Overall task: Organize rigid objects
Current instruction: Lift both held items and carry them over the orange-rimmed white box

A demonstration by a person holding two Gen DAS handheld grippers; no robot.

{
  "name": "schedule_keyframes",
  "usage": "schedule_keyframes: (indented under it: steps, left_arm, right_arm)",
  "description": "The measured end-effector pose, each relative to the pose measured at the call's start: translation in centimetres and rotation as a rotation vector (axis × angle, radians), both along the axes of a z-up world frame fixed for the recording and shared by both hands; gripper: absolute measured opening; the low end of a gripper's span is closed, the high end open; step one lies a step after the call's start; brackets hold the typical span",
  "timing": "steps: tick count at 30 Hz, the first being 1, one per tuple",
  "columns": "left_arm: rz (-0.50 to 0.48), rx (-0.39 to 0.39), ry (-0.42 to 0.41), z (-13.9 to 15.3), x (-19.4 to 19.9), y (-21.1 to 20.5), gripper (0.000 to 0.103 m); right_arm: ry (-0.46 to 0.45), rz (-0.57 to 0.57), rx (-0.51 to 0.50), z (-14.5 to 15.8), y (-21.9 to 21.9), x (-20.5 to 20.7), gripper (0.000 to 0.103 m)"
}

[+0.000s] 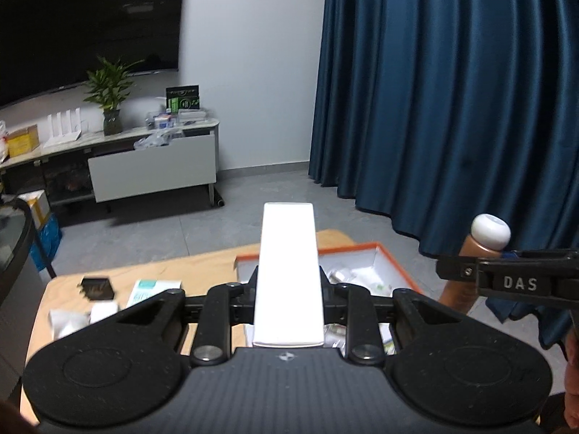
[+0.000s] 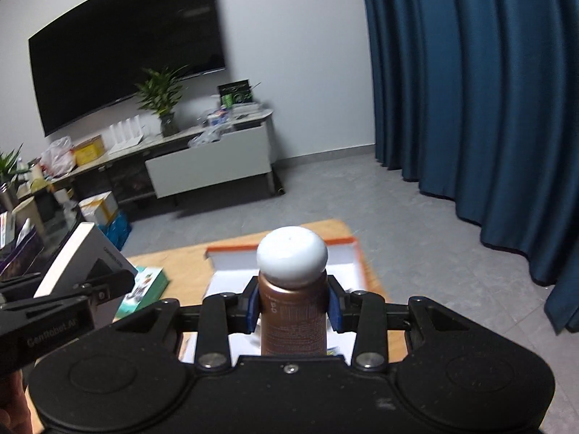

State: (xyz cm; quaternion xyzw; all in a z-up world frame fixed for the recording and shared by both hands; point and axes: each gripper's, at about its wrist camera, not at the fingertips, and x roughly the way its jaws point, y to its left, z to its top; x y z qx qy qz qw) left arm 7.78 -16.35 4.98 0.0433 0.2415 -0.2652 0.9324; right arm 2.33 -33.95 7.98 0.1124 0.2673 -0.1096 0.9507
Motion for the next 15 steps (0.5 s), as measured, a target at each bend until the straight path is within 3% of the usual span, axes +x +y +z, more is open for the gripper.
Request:
schedule_keyframes:
  steps: [7, 15]
  left_arm:
    - [-0.012, 0.014, 0.014, -0.2, 0.9, -1.2, 0.027]
    - [0.007, 0.025, 0.025, -0.2, 1.3, -1.7, 0.027]
  right_arm:
    - [0.012, -0.014, 0.045, 0.1, -2.0, 0.6, 0.045]
    - [0.045, 0.008, 0.015, -0.2, -2.0, 1.9, 0.045]
